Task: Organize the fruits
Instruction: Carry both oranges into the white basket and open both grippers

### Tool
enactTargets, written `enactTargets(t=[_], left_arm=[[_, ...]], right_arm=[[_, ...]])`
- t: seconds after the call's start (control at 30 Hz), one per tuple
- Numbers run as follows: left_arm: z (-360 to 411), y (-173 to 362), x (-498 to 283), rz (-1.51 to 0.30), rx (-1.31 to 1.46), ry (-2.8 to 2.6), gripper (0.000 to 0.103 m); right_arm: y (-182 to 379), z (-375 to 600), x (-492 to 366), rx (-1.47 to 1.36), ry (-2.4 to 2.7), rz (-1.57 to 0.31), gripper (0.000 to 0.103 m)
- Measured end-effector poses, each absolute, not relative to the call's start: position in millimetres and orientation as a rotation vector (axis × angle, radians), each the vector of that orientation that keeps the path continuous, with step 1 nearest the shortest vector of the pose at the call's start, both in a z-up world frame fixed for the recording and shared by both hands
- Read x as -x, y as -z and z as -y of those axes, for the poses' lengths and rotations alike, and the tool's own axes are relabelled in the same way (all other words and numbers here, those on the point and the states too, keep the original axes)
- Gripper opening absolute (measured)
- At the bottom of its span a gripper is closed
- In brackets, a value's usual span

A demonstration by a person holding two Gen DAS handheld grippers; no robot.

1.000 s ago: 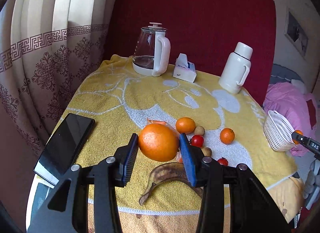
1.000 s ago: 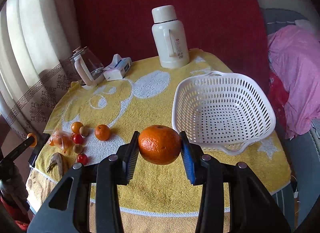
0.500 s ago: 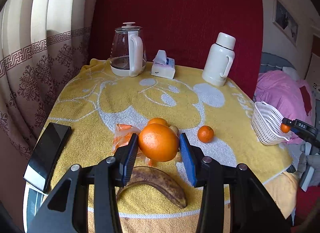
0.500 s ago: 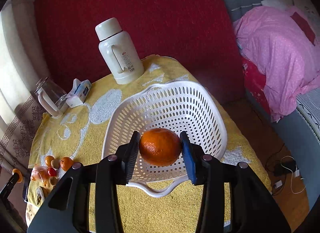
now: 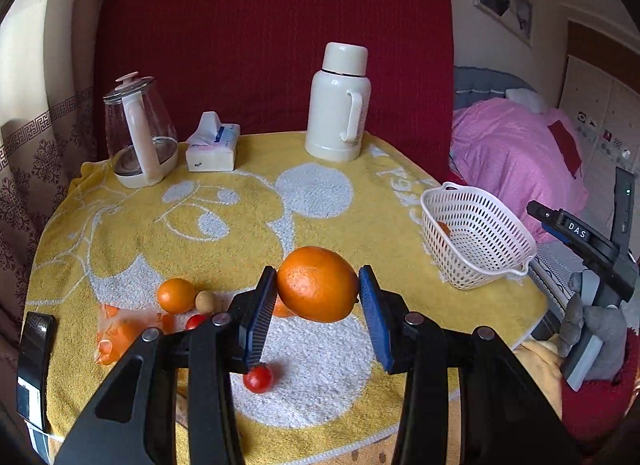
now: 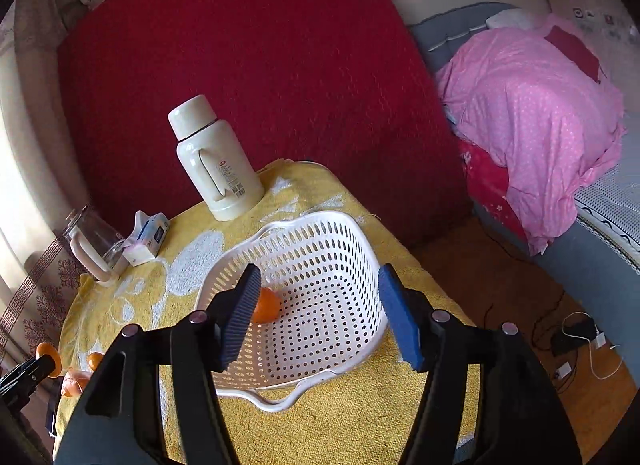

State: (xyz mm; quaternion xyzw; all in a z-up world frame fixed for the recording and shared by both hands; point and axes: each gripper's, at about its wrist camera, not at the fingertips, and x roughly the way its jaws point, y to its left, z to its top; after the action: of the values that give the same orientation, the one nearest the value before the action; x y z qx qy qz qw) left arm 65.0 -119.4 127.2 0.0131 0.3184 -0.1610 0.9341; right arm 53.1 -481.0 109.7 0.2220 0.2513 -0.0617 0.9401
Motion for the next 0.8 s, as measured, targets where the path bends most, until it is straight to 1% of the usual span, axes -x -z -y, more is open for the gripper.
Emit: enactTargets(t=[0.1,0.13,0.4,0.7,0.73,0.77,0.8], left_arm=[[155.7,-128.2,-74.7,-0.649,-0.059,0.404,0.043],[166.6,-127.8,-78.6,-0.651,-0.066,0.427,0.043],[238.5,-118.2,-104.4,-0.696,-0.093,0.553,0.043],[276.8,-105.8,-119.6,-0.720,-0.111,0.608,0.043],[278.5,-105.1,-121.0,-0.719,-0.107,0.611,0.046],[278.8,-104.9,-122.1,-0.717,-0.100,0.616,0.059],[277.9,-105.1,-122.5,-0.709,-0.091,0.616,0.068]], right_arm=[[-114.9,485.2,-42.6,-0.451,0.163,-0.448,0.070],[-116.5,486.8,-39.7,-0.446,0.174,-0.430,0.071],[-112.9,498.2,-32.9,-0.477,0.198,-0.406,0.071],[-104.0,503.4,-34.7,-0.508,0.213,-0.419,0.072],[-103.6,503.3,-35.3,-0.509,0.214,-0.419,0.072],[-103.2,503.2,-35.5,-0.509,0.215,-0.420,0.072],[-103.0,503.2,-35.5,-0.510,0.215,-0.420,0.072]])
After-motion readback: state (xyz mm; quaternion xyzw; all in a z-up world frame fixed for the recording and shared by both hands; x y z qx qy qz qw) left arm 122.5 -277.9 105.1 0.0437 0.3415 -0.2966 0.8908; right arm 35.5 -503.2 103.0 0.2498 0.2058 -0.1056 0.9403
